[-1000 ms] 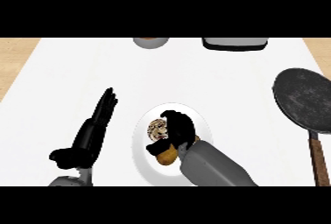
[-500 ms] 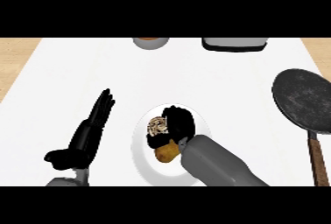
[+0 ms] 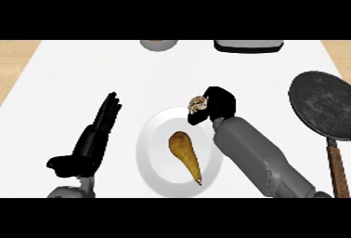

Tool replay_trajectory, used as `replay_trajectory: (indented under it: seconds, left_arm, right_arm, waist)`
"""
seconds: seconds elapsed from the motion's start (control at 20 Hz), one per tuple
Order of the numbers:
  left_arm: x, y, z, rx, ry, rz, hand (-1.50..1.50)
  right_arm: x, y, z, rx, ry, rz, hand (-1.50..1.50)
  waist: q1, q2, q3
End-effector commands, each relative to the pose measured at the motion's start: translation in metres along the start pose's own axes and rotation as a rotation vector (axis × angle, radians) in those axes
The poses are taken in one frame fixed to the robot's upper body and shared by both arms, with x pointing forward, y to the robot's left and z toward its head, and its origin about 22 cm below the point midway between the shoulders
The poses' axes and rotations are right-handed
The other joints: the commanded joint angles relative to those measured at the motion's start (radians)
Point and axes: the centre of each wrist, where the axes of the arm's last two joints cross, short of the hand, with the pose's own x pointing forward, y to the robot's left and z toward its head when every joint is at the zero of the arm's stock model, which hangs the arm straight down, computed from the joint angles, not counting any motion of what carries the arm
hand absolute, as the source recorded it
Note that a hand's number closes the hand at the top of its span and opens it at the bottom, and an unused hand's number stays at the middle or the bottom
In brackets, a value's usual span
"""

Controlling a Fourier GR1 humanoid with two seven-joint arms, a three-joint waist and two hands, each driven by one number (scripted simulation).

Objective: Pick the cupcake from the plate and place it in the pan

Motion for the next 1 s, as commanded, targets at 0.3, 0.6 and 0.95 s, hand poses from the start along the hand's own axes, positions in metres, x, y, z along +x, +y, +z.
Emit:
replay_trajectory:
  seconds: [0.3, 0.6, 0.95]
  left_arm:
    - [0.002, 0.010, 0.008, 0.008, 0.003, -0.009, 0.00]
    - [0.005, 0.008, -0.001, 0.044, 0.018, -0.008, 0.00]
    - [-0.017, -0.003, 0.003, 0.031, 0.010, -0.005, 0.00]
  right_arm:
    - [0.016, -0.082, -0.042, -0.487, 0.189, -0.006, 1.50]
    - [0.013, -0.111, -0.044, -0.632, 0.193, -0.111, 1.50]
    - [-0.034, -0.123, -0.063, -0.724, 0.302, -0.307, 1.50]
  waist:
    - [-0.004, -0.009, -0.002]
    - [-0.026, -0.011, -0.001]
    - [-0.028, -0.002, -0.001]
